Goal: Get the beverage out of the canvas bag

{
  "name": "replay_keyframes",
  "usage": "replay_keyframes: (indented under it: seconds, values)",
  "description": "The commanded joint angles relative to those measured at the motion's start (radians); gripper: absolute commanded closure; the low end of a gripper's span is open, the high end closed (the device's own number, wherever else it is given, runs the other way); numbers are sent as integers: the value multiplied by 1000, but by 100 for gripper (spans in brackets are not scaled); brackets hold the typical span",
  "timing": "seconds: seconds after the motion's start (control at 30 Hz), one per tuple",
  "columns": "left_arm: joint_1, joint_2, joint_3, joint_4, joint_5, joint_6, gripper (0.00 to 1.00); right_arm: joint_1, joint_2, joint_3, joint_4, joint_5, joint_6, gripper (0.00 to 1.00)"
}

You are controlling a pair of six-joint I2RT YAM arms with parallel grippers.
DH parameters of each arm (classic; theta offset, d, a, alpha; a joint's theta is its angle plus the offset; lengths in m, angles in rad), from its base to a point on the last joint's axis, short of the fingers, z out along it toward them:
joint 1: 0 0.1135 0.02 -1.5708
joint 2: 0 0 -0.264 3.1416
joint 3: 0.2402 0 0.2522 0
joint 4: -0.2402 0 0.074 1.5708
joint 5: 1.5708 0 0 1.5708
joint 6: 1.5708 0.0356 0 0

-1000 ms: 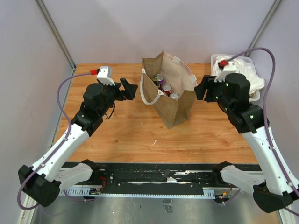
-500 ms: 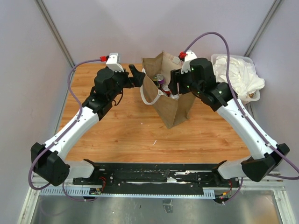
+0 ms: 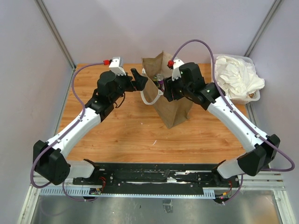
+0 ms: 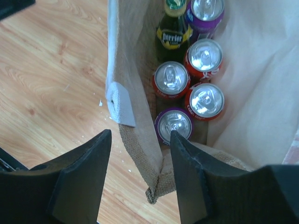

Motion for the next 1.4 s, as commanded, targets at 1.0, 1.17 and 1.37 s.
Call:
replay_keyframes:
  seconds: [1.0, 1.17, 1.37]
  values:
    - [-2, 126, -134, 83, 46, -29, 10, 113, 215, -219, 35, -46, 28, 99]
    - [-3, 130, -155, 93, 52, -33, 10, 113, 197, -255, 35, -21, 62, 99]
    - [-2, 105, -160, 100, 50, -33, 13, 103, 156, -314, 35, 20, 90, 99]
